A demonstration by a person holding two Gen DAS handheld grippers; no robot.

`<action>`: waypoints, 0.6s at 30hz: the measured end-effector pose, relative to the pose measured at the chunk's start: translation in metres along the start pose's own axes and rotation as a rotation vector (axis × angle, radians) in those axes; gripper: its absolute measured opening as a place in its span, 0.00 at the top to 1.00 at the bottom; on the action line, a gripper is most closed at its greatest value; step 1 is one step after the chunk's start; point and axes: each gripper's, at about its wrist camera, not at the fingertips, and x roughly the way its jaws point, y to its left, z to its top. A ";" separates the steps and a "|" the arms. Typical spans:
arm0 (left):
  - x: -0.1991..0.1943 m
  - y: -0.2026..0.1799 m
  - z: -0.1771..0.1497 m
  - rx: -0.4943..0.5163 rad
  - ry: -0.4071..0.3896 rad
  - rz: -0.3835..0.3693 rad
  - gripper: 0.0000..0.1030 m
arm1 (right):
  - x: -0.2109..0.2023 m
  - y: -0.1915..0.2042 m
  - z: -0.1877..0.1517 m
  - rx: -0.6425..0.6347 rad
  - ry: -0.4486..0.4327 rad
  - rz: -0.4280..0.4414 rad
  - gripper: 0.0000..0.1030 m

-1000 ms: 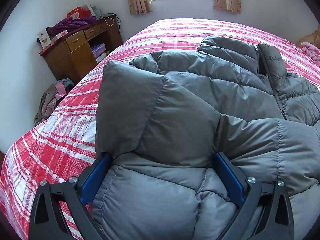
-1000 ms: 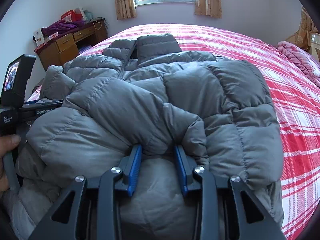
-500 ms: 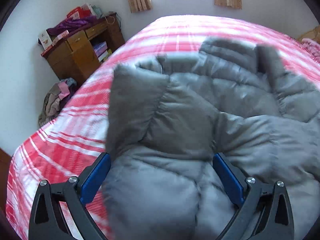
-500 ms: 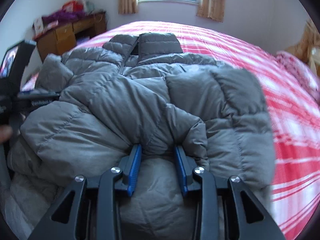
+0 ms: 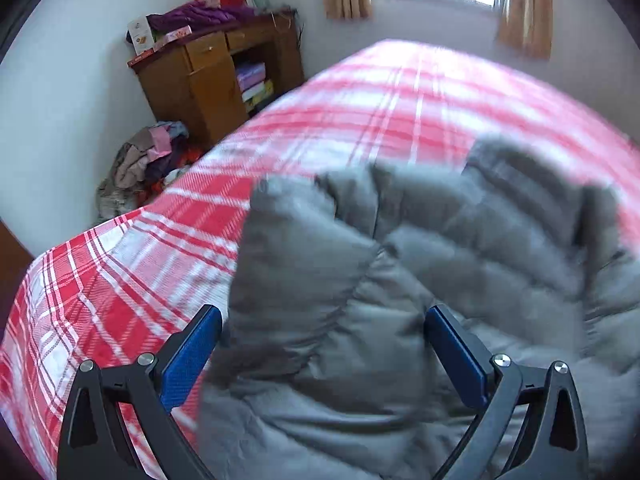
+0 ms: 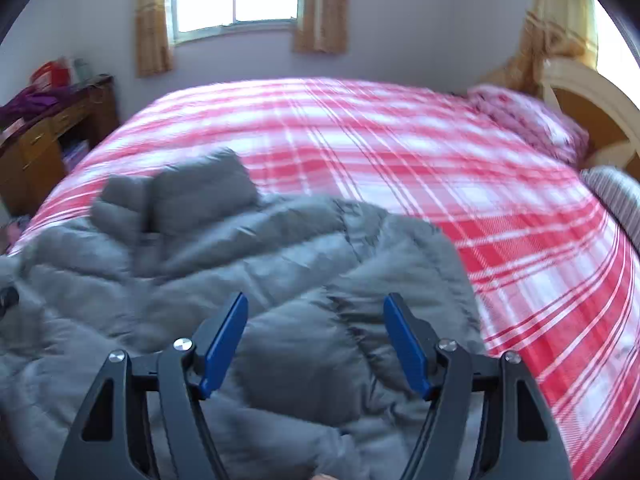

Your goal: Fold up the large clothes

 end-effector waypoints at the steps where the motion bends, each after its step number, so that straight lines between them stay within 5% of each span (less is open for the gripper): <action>1: 0.006 -0.003 -0.004 0.001 0.002 0.002 0.01 | 0.006 -0.005 -0.003 0.013 0.018 -0.012 0.29; 18: 0.012 -0.013 -0.019 0.005 -0.042 0.044 0.01 | 0.029 -0.008 -0.013 0.031 0.069 -0.034 0.26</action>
